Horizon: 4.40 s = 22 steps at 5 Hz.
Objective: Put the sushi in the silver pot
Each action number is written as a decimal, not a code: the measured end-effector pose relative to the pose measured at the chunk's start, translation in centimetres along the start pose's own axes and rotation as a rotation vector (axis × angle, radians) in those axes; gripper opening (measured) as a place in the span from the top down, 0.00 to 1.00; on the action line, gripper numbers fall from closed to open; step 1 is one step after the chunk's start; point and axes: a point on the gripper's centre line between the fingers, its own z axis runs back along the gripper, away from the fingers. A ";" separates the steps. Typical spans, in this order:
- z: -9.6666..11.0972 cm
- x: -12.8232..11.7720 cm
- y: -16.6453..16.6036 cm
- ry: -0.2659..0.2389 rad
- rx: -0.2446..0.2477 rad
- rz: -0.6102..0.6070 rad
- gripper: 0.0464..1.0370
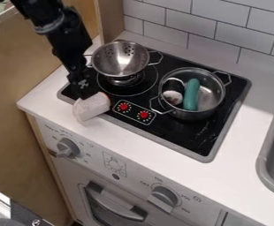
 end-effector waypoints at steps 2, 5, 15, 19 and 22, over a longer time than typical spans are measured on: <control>-1.7 -0.5 -0.7 0.011 0.051 -0.023 0.03; -4.5 -1.1 -0.5 -0.020 0.114 -0.019 0.03; -0.3 12.3 -4.1 0.168 0.073 0.603 0.43; -1.6 16.2 -5.3 0.160 0.111 0.739 0.36; -2.1 14.5 -4.4 0.189 0.083 0.680 0.04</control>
